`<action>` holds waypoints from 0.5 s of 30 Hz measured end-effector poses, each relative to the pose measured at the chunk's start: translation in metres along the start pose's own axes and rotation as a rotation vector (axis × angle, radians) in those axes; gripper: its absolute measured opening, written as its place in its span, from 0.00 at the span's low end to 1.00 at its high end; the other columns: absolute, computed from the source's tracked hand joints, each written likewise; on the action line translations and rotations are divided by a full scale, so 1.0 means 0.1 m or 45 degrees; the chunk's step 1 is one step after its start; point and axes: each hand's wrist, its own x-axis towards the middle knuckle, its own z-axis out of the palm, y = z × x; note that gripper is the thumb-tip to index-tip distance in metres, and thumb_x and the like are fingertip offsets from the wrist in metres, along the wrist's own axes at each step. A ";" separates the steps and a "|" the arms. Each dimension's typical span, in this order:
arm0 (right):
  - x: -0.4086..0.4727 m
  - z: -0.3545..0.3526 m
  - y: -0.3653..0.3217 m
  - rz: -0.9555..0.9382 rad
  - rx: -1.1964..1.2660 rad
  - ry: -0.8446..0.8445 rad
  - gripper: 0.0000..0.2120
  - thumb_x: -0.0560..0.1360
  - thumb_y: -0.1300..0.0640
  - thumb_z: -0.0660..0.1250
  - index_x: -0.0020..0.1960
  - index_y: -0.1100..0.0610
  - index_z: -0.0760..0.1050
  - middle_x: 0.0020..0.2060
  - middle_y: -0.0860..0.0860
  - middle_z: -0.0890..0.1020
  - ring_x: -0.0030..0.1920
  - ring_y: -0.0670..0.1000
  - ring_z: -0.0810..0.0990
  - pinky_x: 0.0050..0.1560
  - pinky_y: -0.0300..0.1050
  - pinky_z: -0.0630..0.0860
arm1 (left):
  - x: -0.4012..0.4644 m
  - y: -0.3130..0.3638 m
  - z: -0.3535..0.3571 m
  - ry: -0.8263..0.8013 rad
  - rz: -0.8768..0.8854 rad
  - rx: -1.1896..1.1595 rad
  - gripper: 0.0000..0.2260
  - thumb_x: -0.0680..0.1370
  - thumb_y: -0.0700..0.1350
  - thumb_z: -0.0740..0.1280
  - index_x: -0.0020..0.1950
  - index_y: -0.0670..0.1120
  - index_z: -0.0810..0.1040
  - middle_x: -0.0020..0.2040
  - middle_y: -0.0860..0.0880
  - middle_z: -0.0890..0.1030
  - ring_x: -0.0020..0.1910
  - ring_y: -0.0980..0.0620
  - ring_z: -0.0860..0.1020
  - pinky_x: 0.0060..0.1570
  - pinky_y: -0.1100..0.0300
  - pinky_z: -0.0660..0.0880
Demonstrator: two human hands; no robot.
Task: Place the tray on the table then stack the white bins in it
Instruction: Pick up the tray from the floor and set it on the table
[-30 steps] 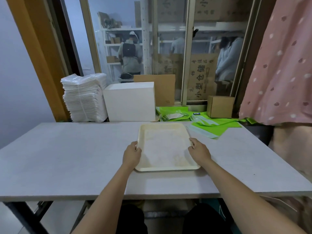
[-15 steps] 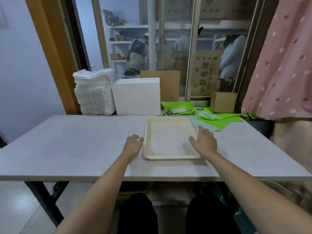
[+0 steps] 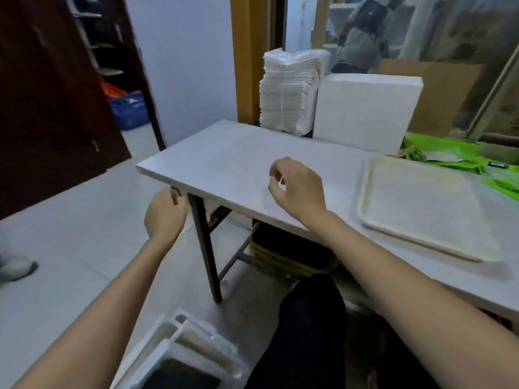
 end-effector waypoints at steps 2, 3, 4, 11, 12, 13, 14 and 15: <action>-0.03 0.42 -0.42 -0.182 0.063 -0.085 0.05 0.71 0.57 0.63 0.42 0.56 0.76 0.35 0.48 0.78 0.33 0.50 0.75 0.29 0.44 0.72 | -0.18 -0.72 -0.19 0.009 -0.201 0.103 0.08 0.75 0.46 0.58 0.45 0.44 0.75 0.44 0.45 0.79 0.40 0.45 0.74 0.39 0.55 0.70; -0.09 0.63 -0.61 -0.240 0.101 -0.155 0.04 0.71 0.56 0.62 0.41 0.56 0.75 0.34 0.49 0.77 0.33 0.51 0.75 0.28 0.45 0.72 | -0.32 -1.07 -0.27 -0.002 -0.301 0.145 0.08 0.75 0.46 0.59 0.45 0.44 0.75 0.44 0.44 0.79 0.39 0.44 0.73 0.39 0.55 0.69; -0.20 0.85 -0.78 -0.277 0.141 -0.250 0.04 0.71 0.56 0.62 0.41 0.56 0.74 0.34 0.49 0.77 0.33 0.51 0.75 0.28 0.45 0.73 | -0.50 -1.42 -0.34 -0.013 -0.397 0.177 0.08 0.75 0.46 0.59 0.45 0.44 0.75 0.45 0.44 0.79 0.40 0.44 0.73 0.39 0.56 0.69; -1.52 2.04 -1.43 -0.239 0.108 -1.221 0.15 0.75 0.51 0.61 0.59 0.55 0.73 0.54 0.53 0.77 0.53 0.56 0.78 0.49 0.51 0.76 | -2.43 -3.21 -0.57 -0.146 -1.155 0.246 0.10 0.78 0.45 0.61 0.43 0.38 0.72 0.43 0.37 0.77 0.41 0.41 0.73 0.43 0.52 0.71; -1.72 2.13 -1.47 -0.233 0.106 -1.321 0.16 0.75 0.51 0.62 0.61 0.55 0.72 0.56 0.53 0.77 0.54 0.57 0.78 0.51 0.51 0.76 | -2.68 -3.35 -0.54 -0.188 -1.246 0.242 0.10 0.78 0.44 0.62 0.44 0.37 0.72 0.45 0.35 0.77 0.44 0.40 0.74 0.45 0.51 0.72; -1.90 2.21 -1.50 -0.230 0.103 -1.405 0.17 0.75 0.52 0.63 0.63 0.54 0.71 0.58 0.53 0.77 0.55 0.57 0.78 0.53 0.51 0.76 | -2.88 -3.45 -0.49 -0.231 -1.322 0.226 0.09 0.77 0.42 0.63 0.45 0.35 0.73 0.47 0.34 0.78 0.46 0.39 0.75 0.49 0.50 0.71; -2.05 2.27 -1.51 -0.233 0.102 -1.476 0.19 0.75 0.52 0.64 0.64 0.54 0.70 0.60 0.53 0.76 0.56 0.57 0.78 0.54 0.52 0.76 | -3.05 -3.50 -0.44 -0.271 -1.398 0.200 0.07 0.76 0.39 0.64 0.46 0.34 0.74 0.49 0.32 0.78 0.49 0.38 0.76 0.52 0.50 0.71; -2.18 2.32 -1.52 -0.233 0.105 -1.526 0.19 0.75 0.53 0.65 0.65 0.54 0.69 0.61 0.53 0.75 0.57 0.57 0.77 0.54 0.52 0.76 | -3.20 -3.52 -0.38 -0.310 -1.468 0.170 0.05 0.75 0.37 0.64 0.47 0.35 0.74 0.51 0.32 0.79 0.50 0.38 0.75 0.54 0.51 0.70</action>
